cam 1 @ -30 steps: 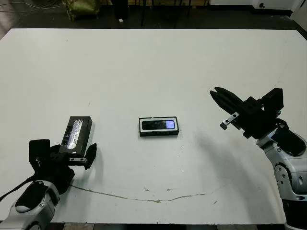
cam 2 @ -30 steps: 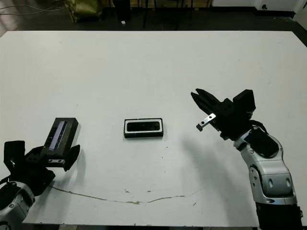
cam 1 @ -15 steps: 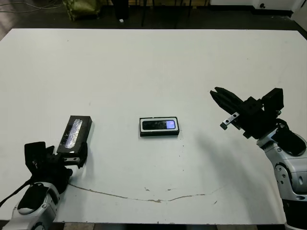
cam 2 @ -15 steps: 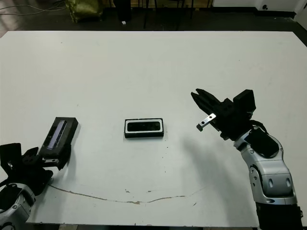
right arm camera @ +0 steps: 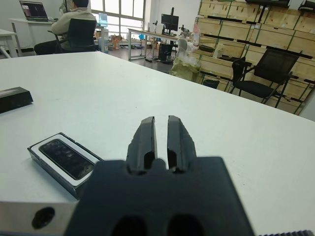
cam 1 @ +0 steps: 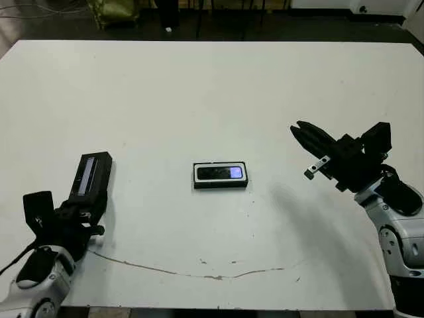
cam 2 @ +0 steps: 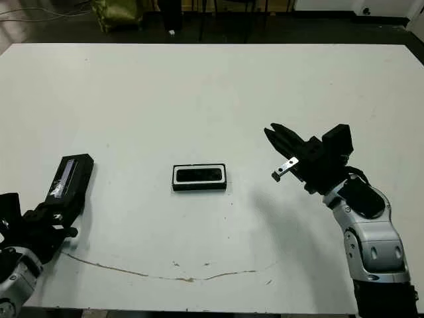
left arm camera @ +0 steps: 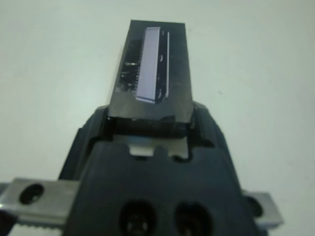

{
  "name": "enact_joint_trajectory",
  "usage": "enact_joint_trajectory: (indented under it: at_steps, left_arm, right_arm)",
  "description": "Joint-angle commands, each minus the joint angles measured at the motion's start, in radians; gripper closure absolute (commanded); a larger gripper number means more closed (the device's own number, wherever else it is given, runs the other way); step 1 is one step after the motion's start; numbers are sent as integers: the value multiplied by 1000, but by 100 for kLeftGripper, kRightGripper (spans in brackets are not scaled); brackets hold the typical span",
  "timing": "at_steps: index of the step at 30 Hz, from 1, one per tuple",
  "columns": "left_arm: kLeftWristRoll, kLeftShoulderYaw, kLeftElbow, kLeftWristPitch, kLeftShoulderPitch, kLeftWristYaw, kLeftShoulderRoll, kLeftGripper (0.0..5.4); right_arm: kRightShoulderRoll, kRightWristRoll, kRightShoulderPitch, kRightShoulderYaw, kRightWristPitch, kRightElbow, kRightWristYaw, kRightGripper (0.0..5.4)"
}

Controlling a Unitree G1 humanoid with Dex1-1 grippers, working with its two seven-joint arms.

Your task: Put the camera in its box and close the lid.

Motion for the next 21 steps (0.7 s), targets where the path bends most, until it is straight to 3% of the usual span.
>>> enact_joint_trajectory:
  at_steps: [1, 9, 15, 21]
  left_arm:
    - [-8, -28, 115, -41, 42, -86, 19, 332]
    - [2, -43, 163, -158, 55, -156, 37, 332]
    - [29, -61, -23, -60, 64, -23, 23, 332]
    - [-13, -25, -53, -83, -1, -177, 168, 332]
  right_arm:
    - [-16, -6, 17, -4, 18, -5, -3, 540]
    - [-13, -6, 19, -3, 16, -6, -3, 540]
    - [-9, -4, 17, -3, -4, 11, 7, 540]
    - [-9, -14, 14, 1, -10, 14, 2, 540]
